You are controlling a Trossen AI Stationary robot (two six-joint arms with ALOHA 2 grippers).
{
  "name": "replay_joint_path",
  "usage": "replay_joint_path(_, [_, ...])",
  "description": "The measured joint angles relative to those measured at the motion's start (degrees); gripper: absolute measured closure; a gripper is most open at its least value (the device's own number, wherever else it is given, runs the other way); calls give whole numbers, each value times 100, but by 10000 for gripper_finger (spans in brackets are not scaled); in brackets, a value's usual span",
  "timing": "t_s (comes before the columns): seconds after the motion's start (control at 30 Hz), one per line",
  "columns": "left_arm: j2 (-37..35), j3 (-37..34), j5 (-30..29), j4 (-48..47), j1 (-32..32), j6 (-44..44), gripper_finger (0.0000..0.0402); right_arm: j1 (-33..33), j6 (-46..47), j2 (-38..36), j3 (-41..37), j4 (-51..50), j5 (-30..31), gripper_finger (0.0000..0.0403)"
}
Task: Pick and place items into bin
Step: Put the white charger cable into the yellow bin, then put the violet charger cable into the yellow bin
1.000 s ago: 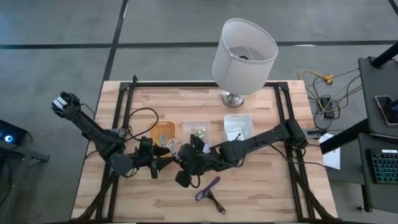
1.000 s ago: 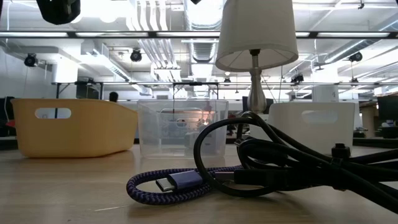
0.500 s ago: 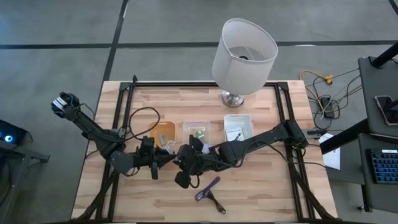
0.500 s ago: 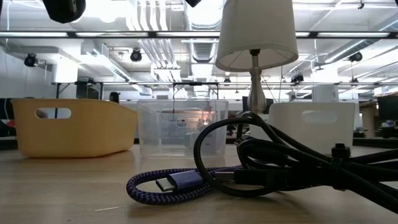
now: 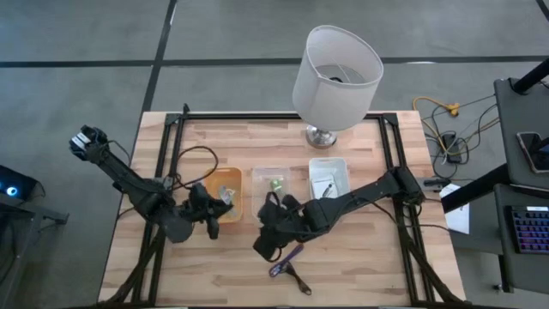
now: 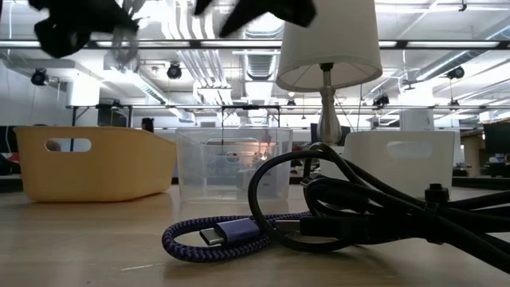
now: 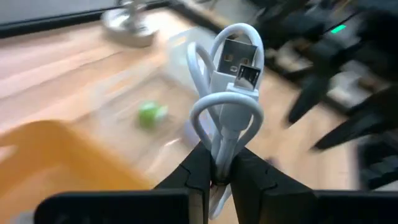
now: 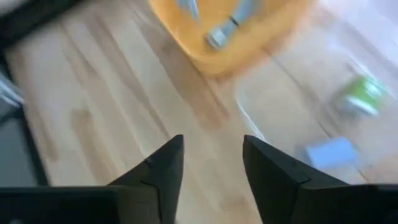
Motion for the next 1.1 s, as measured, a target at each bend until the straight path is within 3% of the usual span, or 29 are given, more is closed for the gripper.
replay_joint_path(0.17, [-205, -2, 182, -1977, 285, -1374, 380, 105, 449, -2, -37, -636, -328, 223])
replay_joint_path(0.23, [-229, -115, 957, -2439, 601, -2204, 380, 110, 677, -1, -65, -648, -656, 219])
replay_joint_path(0.33, [-201, -273, 1938, -2254, 935, -2526, 378, 103, 1006, -2, -88, -642, -876, 221])
replay_joint_path(0.43, [-189, -351, 2329, -2015, 1170, -2528, 357, 103, 1131, -2, -107, -643, -1000, 224])
replay_joint_path(0.77, [-245, -336, 2417, -2002, 1564, -1799, 252, 479, -2, -2, -404, -696, -2142, 223])
replay_joint_path(0.93, [-329, -39, 2484, -1722, 1462, -1192, 206, 929, -993, -2, -778, -1115, -1898, 220])
replay_joint_path(1.1, [-362, 277, 2579, -698, 1102, -470, 195, 1129, -1700, -9, -998, -1067, -1755, 228])
